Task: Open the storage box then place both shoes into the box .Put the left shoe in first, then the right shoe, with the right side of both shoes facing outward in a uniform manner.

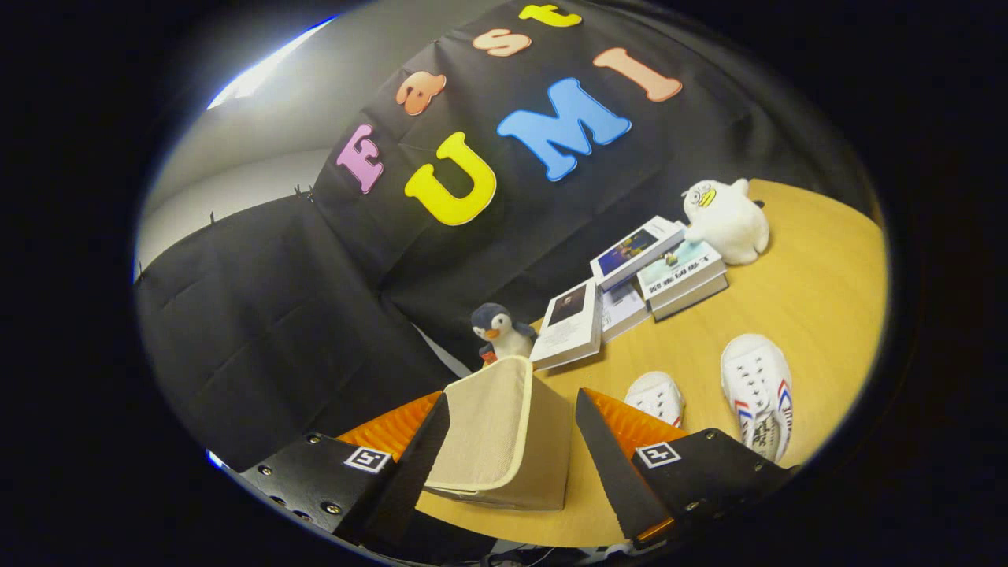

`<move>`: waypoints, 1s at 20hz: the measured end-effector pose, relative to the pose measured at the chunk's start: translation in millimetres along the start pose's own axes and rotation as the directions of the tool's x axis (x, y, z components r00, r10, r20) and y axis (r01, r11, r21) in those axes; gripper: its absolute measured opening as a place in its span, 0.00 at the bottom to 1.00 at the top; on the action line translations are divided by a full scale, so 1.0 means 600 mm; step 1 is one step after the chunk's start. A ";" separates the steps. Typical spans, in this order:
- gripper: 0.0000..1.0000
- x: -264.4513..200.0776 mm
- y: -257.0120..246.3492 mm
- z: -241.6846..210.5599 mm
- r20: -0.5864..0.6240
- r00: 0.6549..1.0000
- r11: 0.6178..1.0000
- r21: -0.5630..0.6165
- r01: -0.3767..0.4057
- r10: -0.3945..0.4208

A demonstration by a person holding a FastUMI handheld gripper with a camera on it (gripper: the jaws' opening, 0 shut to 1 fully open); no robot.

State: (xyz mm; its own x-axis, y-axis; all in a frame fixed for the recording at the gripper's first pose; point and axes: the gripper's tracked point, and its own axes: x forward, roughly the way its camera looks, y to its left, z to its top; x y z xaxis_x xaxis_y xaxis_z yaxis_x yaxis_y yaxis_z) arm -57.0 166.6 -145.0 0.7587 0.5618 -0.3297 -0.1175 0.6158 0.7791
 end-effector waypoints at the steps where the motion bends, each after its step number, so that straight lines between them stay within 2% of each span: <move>1: 0.97 0.006 -0.002 -0.015 -0.028 1.000 0.999 0.033 -0.007 0.008; 7: 0.97 0.041 -0.007 -0.082 -0.122 0.991 0.977 0.211 -0.028 0.055; 11: 0.97 0.058 -0.006 -0.114 -0.168 0.982 0.947 0.320 -0.028 0.086; 12: 0.94 0.062 -0.004 -0.123 -0.183 0.978 0.940 0.341 -0.030 0.097; 15: 0.94 0.077 0.005 -0.144 -0.214 0.966 0.904 0.426 -0.038 0.141; 19: 0.94 0.091 0.014 -0.173 -0.270 0.947 0.882 0.470 -0.028 0.174; 20: 0.81 0.093 0.019 -0.176 -0.280 0.942 0.876 0.482 -0.031 0.187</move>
State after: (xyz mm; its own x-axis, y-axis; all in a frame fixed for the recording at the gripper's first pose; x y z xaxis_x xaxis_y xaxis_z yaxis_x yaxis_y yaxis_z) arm -83.7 263.4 -211.2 0.5133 0.7987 -0.3140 0.1823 0.2561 0.9493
